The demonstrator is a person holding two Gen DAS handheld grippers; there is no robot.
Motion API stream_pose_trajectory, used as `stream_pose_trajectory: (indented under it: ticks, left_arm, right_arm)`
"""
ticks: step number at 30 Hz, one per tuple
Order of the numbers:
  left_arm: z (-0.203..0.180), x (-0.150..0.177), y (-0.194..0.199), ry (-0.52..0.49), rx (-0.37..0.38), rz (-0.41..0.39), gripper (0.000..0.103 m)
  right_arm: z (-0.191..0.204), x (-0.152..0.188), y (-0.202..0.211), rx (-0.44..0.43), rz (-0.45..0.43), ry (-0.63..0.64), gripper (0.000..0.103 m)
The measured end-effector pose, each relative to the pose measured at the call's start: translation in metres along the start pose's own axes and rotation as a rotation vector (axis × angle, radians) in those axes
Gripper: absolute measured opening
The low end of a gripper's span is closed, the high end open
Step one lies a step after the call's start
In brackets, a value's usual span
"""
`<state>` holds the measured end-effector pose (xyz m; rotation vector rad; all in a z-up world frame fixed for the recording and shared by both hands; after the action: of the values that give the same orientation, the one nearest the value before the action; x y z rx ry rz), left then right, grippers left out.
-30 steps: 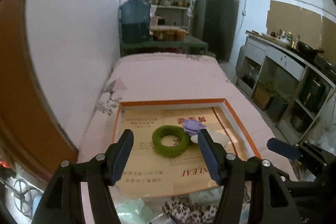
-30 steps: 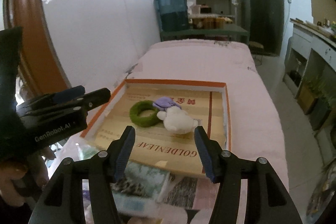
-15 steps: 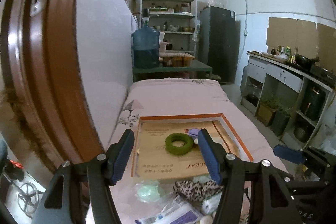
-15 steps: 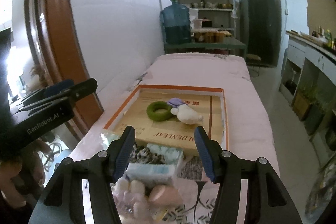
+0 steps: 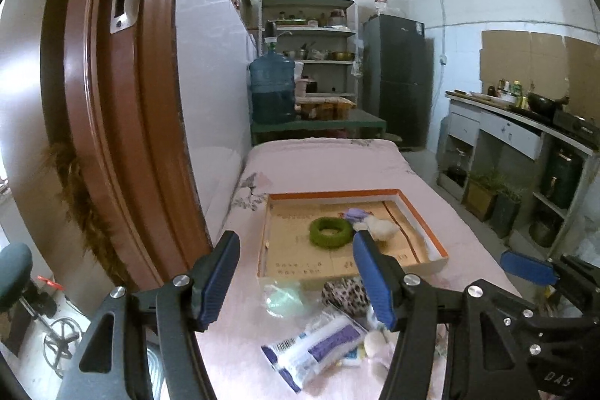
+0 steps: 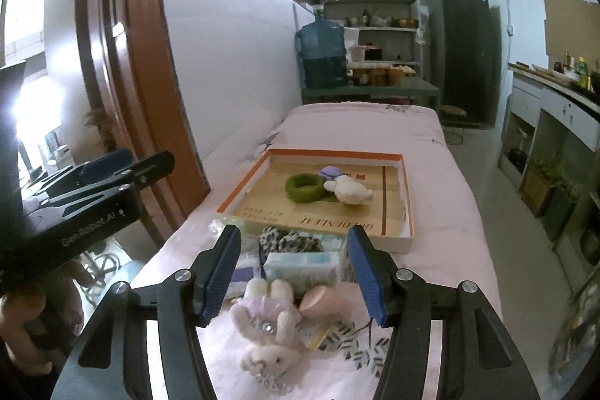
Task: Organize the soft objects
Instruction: 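Withdraw both grippers from the tray back toward the remaining soft items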
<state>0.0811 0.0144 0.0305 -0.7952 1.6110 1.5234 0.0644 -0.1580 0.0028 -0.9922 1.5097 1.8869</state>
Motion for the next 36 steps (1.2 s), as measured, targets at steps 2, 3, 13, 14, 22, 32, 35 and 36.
stream_pose_trajectory:
  ticks: [2, 3, 13, 14, 22, 32, 35, 36]
  left_arm:
    - [0.002, 0.005, 0.006, 0.012, 0.014, -0.006, 0.063]
    - [0.003, 0.007, 0.01, 0.011, 0.014, -0.01, 0.063]
    - [0.005, 0.034, 0.028, 0.013, 0.064, 0.036, 0.061]
    - [0.007, 0.038, 0.028, 0.018, 0.067, 0.043, 0.061]
    - [0.012, 0.064, 0.024, 0.039, 0.05, 0.061, 0.061]
    - [0.017, 0.104, -0.003, 0.057, 0.094, 0.141, 0.061]
    - [0.019, 0.11, -0.012, 0.071, 0.109, 0.163, 0.061]
    - [0.019, 0.112, -0.015, 0.077, 0.114, 0.171, 0.061]
  right_arm:
    - [0.004, 0.004, 0.005, 0.002, -0.005, 0.006, 0.061]
    - [0.007, 0.008, 0.009, 0.008, -0.011, 0.014, 0.061]
    - [0.016, 0.033, 0.026, 0.004, -0.008, 0.021, 0.061]
    - [0.015, 0.036, 0.027, 0.005, -0.004, 0.019, 0.062]
    - [0.007, 0.064, 0.027, 0.015, 0.044, -0.002, 0.068]
    - [0.009, 0.094, 0.004, -0.021, 0.123, -0.019, 0.068]
    - [0.013, 0.1, -0.009, -0.04, 0.149, -0.021, 0.068]
    - [0.014, 0.101, -0.013, -0.045, 0.157, -0.023, 0.069]
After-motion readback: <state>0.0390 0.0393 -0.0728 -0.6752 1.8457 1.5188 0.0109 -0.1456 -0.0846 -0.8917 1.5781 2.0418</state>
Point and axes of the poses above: each gripper's, at about its wrist camera, not at the fingertips, and y roughly against the way its jaws point, z to its left, x to its underside, the point moved 4 cm from there along -y, roughly the way its jaws point, and after that the axes turned 5 degrees about z, right-handed, at the moved point
